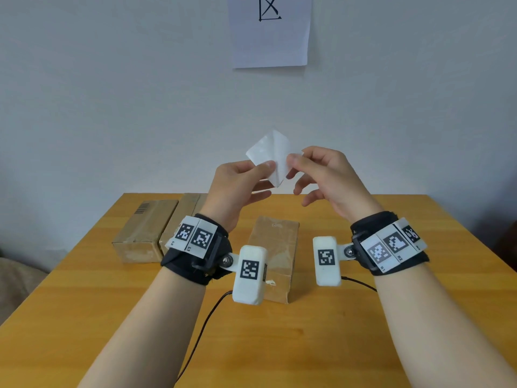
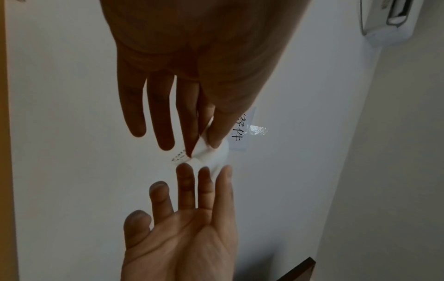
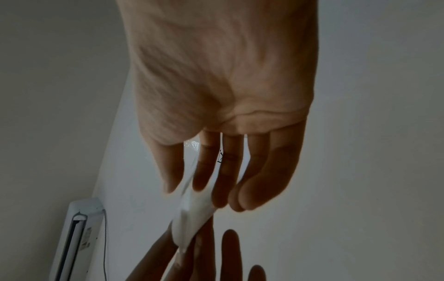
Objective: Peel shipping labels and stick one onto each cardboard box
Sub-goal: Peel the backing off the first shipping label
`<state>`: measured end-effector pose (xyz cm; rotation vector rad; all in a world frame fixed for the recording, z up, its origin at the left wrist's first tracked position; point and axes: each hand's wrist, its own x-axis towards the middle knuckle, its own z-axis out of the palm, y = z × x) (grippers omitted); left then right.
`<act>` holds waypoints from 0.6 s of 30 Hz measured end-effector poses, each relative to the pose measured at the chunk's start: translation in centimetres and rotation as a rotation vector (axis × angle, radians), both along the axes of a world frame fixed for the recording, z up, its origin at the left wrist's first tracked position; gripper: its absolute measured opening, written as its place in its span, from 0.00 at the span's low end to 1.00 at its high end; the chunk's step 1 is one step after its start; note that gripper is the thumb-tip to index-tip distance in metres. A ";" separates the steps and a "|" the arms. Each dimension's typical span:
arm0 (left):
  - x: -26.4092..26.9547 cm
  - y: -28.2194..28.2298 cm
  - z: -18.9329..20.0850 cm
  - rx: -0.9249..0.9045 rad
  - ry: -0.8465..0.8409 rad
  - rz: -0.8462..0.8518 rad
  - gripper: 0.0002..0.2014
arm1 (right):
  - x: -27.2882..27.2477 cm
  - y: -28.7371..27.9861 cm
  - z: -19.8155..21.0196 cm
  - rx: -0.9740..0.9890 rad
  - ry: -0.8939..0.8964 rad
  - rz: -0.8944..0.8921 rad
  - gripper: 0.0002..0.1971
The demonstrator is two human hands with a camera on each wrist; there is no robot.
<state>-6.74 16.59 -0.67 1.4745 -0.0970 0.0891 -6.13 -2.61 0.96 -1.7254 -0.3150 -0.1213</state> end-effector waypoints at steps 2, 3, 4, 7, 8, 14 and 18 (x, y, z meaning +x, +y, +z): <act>0.0 0.0 -0.1 0.018 -0.020 0.013 0.12 | 0.1 0.1 -0.2 -0.066 0.019 0.023 0.13; 0.0 0.0 -0.1 0.022 -0.023 0.013 0.11 | 0.1 0.2 -0.3 -0.080 0.019 0.022 0.12; 0.0 0.0 0.0 0.020 -0.020 0.014 0.11 | 0.2 0.2 -0.4 -0.079 0.012 0.011 0.11; 0.0 0.2 0.1 0.007 -0.007 0.013 0.12 | 0.3 0.1 -0.6 -0.042 -0.007 -0.026 0.11; 0.1 0.2 0.1 0.008 -0.008 0.016 0.12 | 0.4 0.1 -0.5 -0.036 -0.011 -0.030 0.12; 0.5 0.5 0.0 -0.007 0.016 0.011 0.15 | 0.6 0.0 -0.2 -0.049 -0.018 -0.033 0.12; 0.6 0.8 0.0 0.012 0.024 -0.004 0.18 | 0.7 -0.3 -0.2 -0.021 0.003 -0.027 0.14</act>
